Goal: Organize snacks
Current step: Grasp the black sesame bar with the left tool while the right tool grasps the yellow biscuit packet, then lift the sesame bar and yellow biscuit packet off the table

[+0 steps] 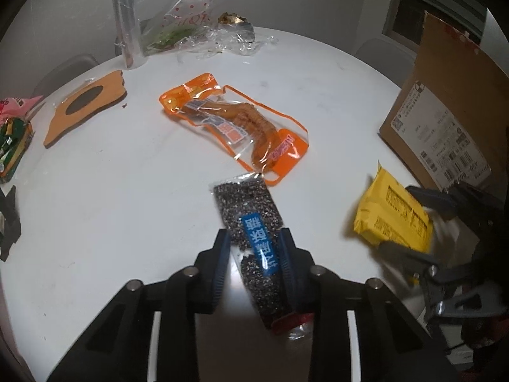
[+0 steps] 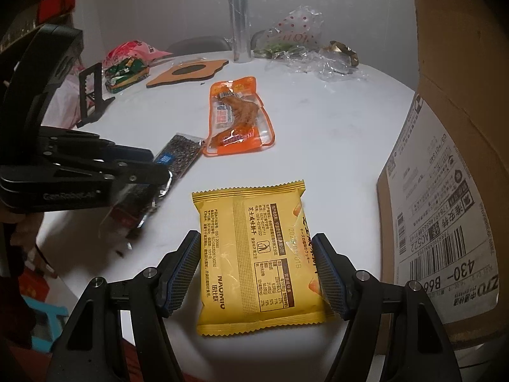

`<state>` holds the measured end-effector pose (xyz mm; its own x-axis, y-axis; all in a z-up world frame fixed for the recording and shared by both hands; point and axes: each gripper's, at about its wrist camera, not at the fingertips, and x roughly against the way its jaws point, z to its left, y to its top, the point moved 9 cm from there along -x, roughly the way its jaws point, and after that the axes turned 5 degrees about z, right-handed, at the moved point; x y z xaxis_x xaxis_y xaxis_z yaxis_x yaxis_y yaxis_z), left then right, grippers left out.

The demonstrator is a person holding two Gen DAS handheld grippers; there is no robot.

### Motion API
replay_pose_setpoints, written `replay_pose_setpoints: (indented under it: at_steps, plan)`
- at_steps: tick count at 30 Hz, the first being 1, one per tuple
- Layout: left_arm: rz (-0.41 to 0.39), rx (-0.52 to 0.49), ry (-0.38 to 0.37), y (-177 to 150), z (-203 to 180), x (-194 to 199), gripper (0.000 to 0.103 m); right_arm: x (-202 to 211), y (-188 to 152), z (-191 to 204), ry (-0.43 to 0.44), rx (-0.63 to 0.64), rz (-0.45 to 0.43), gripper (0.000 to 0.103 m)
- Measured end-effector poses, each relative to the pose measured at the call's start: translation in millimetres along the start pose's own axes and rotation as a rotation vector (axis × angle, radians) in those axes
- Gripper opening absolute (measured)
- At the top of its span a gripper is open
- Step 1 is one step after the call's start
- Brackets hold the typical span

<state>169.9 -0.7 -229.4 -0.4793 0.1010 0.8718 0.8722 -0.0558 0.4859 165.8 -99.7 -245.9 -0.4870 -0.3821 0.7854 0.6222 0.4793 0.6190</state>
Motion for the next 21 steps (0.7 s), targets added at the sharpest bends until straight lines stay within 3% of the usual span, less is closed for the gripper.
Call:
replay_pose_setpoints:
  at_steps: [4,7,8,12,16,21]
  plan:
    - [0.01,-0.01,-0.012,-2,2,0,0.032,-1,0,-2,-0.001,-0.017,-0.003,0.068]
    - [0.017,0.028,-0.01,-8,3,4,0.054,0,1,-1,0.0,-0.027,-0.01,0.068]
    - [0.015,0.044,-0.011,-10,2,5,0.057,1,1,0,0.001,-0.03,-0.012,0.068]
    - [0.016,0.086,0.034,-27,-1,5,0.057,2,0,2,0.007,-0.032,-0.022,0.068]
    - [-0.032,0.157,0.061,-28,-3,7,0.056,2,1,3,0.011,-0.031,-0.032,0.068]
    - [-0.048,0.122,0.131,-24,-8,2,0.049,1,3,2,0.002,-0.039,-0.047,0.068]
